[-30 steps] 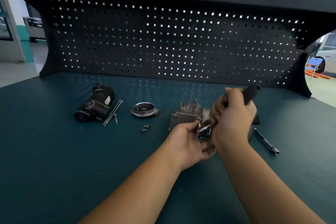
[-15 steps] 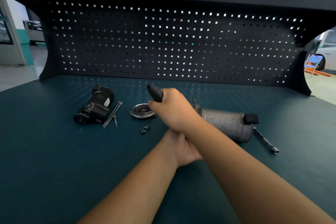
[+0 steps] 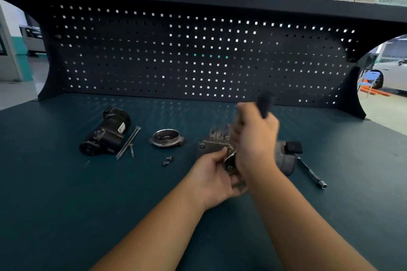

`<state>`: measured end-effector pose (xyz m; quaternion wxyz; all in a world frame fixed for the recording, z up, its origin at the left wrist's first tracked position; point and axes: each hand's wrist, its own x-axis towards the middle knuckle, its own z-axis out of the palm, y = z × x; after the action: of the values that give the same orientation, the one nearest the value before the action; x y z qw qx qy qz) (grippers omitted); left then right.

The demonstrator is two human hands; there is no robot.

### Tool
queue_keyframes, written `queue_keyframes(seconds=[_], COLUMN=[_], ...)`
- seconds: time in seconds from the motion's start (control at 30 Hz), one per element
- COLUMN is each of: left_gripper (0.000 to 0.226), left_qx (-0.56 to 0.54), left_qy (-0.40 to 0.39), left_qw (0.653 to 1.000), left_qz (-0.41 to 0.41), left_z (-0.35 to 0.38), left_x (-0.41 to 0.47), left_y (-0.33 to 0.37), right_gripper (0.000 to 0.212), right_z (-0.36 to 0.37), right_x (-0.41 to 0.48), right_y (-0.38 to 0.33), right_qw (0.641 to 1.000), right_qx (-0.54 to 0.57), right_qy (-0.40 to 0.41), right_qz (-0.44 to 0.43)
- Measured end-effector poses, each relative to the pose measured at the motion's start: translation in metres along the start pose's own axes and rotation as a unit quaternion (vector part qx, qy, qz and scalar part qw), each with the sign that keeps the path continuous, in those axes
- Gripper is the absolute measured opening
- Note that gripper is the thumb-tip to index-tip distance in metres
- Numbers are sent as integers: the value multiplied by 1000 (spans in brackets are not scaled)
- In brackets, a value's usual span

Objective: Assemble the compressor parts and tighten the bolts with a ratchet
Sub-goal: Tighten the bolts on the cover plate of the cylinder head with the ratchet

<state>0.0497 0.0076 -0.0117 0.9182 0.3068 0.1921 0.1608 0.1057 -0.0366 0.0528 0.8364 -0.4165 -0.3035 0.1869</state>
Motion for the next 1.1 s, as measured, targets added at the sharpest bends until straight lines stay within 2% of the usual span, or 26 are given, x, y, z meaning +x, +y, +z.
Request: queue_keyframes(seconds=[0.1, 0.2, 0.27, 0.33, 0.4, 0.43, 0.47, 0.5, 0.57, 0.6, 0.63, 0.67, 0.73, 0.8, 0.83, 0.9, 0.97, 1.03, 1.1], left_gripper=[32, 29, 26, 24, 23, 25, 29, 36, 45, 42, 36, 31, 25, 26, 28, 30, 25, 22, 22], left_qx=[3, 14, 15, 20, 41, 55, 69, 69, 15, -18, -36, -30, -14, 9, 9, 7, 14, 18, 13], left_qy=[3, 15, 24, 26, 25, 26, 30, 24, 17, 15, 11, 14, -3, -10, -7, -10, -11, -15, -22], left_qw=[1000, 1000, 1000, 999, 999, 998, 997, 997, 1000, 1000, 999, 999, 999, 1000, 1000, 1000, 1000, 1000, 1000], left_qz=[-6, -1, 0, 0, -2, 3, 9, 19, 22, 22, 25, 31, 32, 19, 11, 3, 10, 14, 16], left_z=[5, 7, 7, 7, 5, 2, 1, -1, -4, -4, -4, -3, 0, 1, 0, 0, 3, 5, 5], left_x=[-4, -5, -5, -6, -3, -1, 0, 1, -1, -2, -1, -2, -2, -1, -2, -4, -8, -9, -9], left_y=[-2, -3, -2, -2, 0, 0, 1, 2, 0, 0, 0, 0, 1, 1, 1, 0, -1, -1, -2], right_gripper=[34, 33, 33, 34, 36, 37, 38, 36, 30, 28, 28, 29, 34, 38, 37, 37, 37, 35, 34], right_z=[-22, -31, -28, -18, -4, 5, 14, 23, 36, 39, 40, 39, 31, 18, 10, -5, -15, -20, -21], right_x=[1, -3, -5, -6, -5, -4, -5, -6, -10, -13, -13, -13, -11, -7, -5, -5, -8, -9, -9], right_y=[-2, 2, 3, 3, 2, 3, 5, 8, 17, 21, 23, 22, 16, 8, 4, 0, -2, -1, 1], right_qw=[977, 957, 967, 988, 999, 990, 964, 920, 811, 778, 774, 799, 890, 969, 989, 999, 991, 978, 977], right_qx=[181, 235, 202, 127, -18, -117, -229, -341, -509, -546, -551, -523, -401, -219, -126, 17, 115, 167, 165], right_qy=[105, 161, 150, 86, -15, -69, -125, -182, -277, -299, -300, -282, -199, -97, -55, 11, 73, 125, 135], right_qz=[46, 60, 38, 1, -23, -37, -55, -70, -84, -88, -91, -91, -92, -67, -50, -26, -10, 7, 4])
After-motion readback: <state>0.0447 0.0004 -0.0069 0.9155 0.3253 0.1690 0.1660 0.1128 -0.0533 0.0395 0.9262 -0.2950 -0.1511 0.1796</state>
